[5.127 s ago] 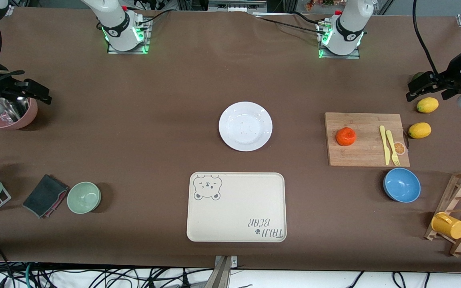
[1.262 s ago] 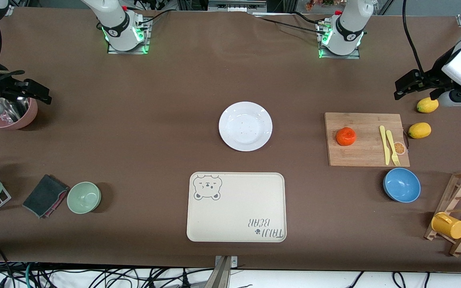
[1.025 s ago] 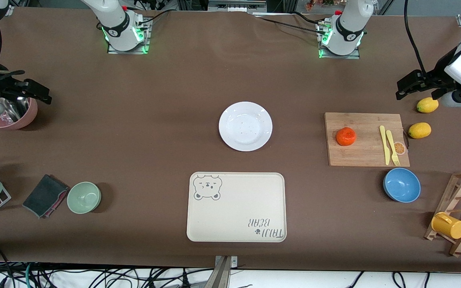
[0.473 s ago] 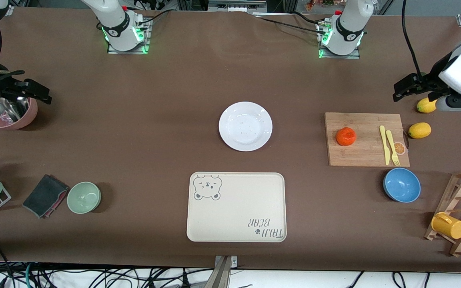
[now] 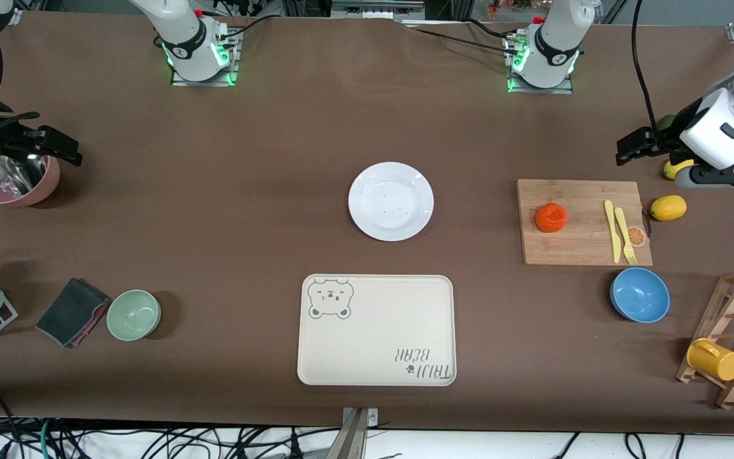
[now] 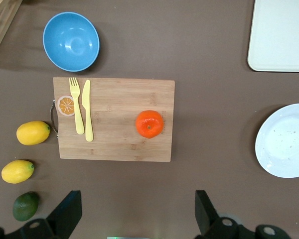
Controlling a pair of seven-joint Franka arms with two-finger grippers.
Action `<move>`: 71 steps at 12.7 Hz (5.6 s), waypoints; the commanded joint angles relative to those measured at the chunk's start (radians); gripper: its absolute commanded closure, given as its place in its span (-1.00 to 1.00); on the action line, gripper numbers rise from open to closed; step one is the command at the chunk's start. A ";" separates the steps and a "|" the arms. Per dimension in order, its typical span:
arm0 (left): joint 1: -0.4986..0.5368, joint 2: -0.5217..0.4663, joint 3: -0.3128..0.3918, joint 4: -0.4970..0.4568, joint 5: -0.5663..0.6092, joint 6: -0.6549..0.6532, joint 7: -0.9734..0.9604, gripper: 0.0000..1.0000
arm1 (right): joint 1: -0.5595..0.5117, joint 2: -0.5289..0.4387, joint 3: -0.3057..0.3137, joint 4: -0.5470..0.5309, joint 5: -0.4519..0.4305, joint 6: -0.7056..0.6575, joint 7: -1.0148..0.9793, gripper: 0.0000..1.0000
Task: Place orange and plate with both arms
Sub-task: 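Move the left gripper toward the orange on the cutting board, then lower the left gripper over the orange and close on it, then lift the orange off the cutting board with the left gripper, then carry the orange onto the white plate and open the left gripper, then return the left gripper to rest while the right gripper reaches the plate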
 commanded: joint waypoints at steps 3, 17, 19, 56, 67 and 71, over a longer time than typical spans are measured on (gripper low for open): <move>0.019 -0.054 -0.009 -0.132 0.024 0.064 0.013 -1.00 | 0.001 -0.006 -0.002 0.001 0.013 -0.010 0.010 -1.00; 0.006 -0.084 -0.012 -0.414 0.015 0.346 0.015 -1.00 | 0.001 -0.006 -0.002 0.001 0.013 -0.010 0.007 -1.00; 0.003 -0.042 -0.012 -0.452 0.015 0.434 0.016 -1.00 | 0.001 -0.006 -0.002 0.001 0.013 -0.012 0.007 -1.00; -0.536 0.320 -0.022 -0.412 -0.327 0.931 -0.368 1.00 | 0.000 -0.005 -0.002 0.001 0.013 -0.012 0.004 -1.00; -0.679 0.546 0.002 -0.272 -0.280 1.003 -0.570 -0.37 | 0.000 -0.005 -0.002 0.001 0.013 -0.012 0.004 -1.00; -0.641 0.442 0.034 -0.284 -0.274 0.979 -0.581 -1.00 | 0.000 -0.005 -0.002 0.001 0.013 -0.012 0.004 -1.00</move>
